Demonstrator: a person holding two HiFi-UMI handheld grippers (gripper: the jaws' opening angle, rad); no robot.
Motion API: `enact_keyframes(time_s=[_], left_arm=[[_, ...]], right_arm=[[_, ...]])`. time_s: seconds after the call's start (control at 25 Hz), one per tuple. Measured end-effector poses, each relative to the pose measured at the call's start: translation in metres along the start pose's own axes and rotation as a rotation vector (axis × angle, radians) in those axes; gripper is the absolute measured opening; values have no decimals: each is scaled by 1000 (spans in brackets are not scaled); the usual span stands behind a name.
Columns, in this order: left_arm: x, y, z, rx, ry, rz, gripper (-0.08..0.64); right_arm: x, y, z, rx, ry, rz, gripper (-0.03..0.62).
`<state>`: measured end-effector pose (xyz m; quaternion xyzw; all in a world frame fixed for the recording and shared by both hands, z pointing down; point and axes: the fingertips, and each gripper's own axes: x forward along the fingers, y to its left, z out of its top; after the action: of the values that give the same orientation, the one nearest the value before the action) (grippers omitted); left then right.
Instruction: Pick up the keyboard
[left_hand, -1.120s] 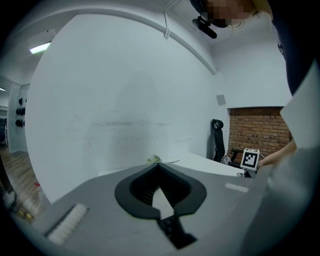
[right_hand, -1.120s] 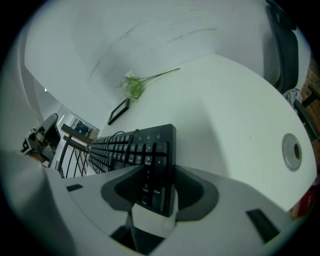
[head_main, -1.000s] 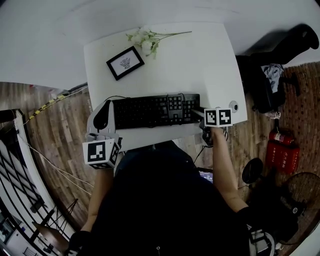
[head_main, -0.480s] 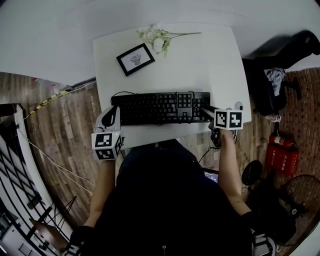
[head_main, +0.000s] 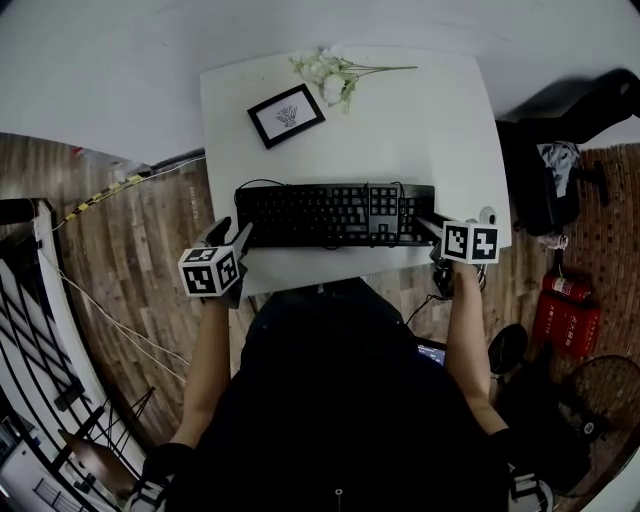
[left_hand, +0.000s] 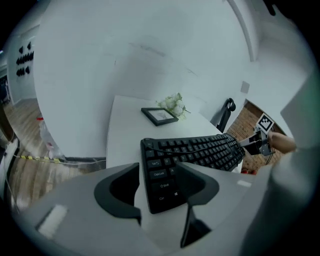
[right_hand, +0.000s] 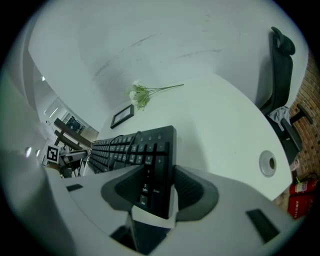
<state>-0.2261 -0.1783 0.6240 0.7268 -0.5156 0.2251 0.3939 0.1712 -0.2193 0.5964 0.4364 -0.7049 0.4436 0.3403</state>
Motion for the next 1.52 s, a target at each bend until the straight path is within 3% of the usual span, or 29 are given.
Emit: enact_keyframes(time_s=[0.2,0.6,0.84,1.16,1.52], left_arm=[[13,4,-13,-119,105,-106,244],[24,7,-11,-176,178,-171,249],[30,3,-13,-177,219,-191,221],[30,3,-12,-234,232,-195,204],[28,3,-10,-237,258,-166,201]], right_arm=[[1,0,1,3,3,-2,195],[3,-1,-1,10,11,-5,195],[3,-2,-1,9,16,-8,195],[7,-2,-2,19,24,2,195],[7,-1,-4,30,20,14,195]])
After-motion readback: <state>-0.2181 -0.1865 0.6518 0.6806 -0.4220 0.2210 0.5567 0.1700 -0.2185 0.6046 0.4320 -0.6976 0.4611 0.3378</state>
